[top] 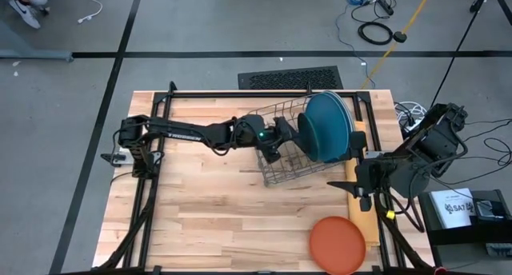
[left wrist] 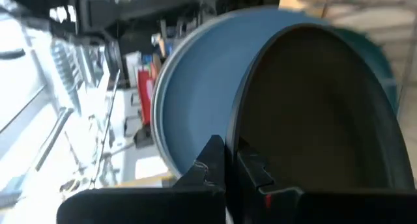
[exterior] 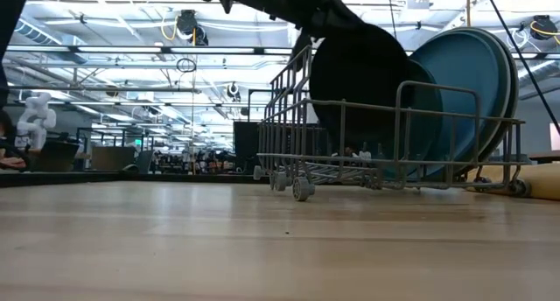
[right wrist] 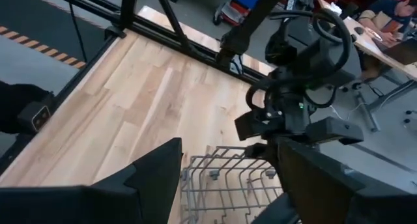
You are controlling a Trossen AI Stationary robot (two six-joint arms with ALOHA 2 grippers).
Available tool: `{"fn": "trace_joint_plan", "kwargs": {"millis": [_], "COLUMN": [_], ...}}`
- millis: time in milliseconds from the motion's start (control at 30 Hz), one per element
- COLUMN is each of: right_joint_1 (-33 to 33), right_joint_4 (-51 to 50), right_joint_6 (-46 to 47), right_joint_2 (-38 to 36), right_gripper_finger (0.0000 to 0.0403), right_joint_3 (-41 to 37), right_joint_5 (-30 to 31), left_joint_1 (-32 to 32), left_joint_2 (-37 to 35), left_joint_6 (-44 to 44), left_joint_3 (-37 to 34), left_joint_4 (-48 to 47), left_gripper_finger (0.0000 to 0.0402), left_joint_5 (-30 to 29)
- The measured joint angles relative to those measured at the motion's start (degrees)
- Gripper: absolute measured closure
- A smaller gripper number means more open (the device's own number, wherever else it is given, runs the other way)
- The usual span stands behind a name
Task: Sort dishes
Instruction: Put the black plate into the dish rack
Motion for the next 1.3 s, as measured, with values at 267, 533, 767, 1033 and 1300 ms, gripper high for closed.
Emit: {"fn": "trace_joint_plan", "kwargs": {"millis": [267, 533, 767, 1033, 1300], "right_joint_1": [0.0, 0.0, -0.1, -0.1, -0.1], "right_joint_4": [2.6, 3.1, 4.3, 5.9, 7.2], "right_joint_6": [0.0, 0.4, 0.8, 0.5, 0.5], "right_joint_2": [0.0, 0.0, 0.0, 0.0, 0.1], "right_gripper_finger": [0.0156, 0.0156, 0.0156, 0.0156, 0.0156], "right_joint_3": [0.0, 0.0, 0.0, 0.0, 0.0], "right_joint_5": [0.9, 5.7, 6.3, 10.6, 13.4], "left_joint_1": [0.8, 2.5, 7.1, 11.8, 14.2], "left_joint_2": [0.0, 0.0, 0.0, 0.3, 2.2], "left_joint_6": [0.1, -0.3, -2.3, -4.8, -7.7], "left_joint_3": [0.8, 3.4, 3.4, 3.4, 3.4], "left_joint_4": [-0.6, -2.2, -3.2, -3.4, -1.4], "left_gripper_finger": [0.0402, 0.0402, 0.0402, 0.0402, 0.0402], "left_joint_5": [9.1, 18.6, 27.5, 35.8, 42.6]}}
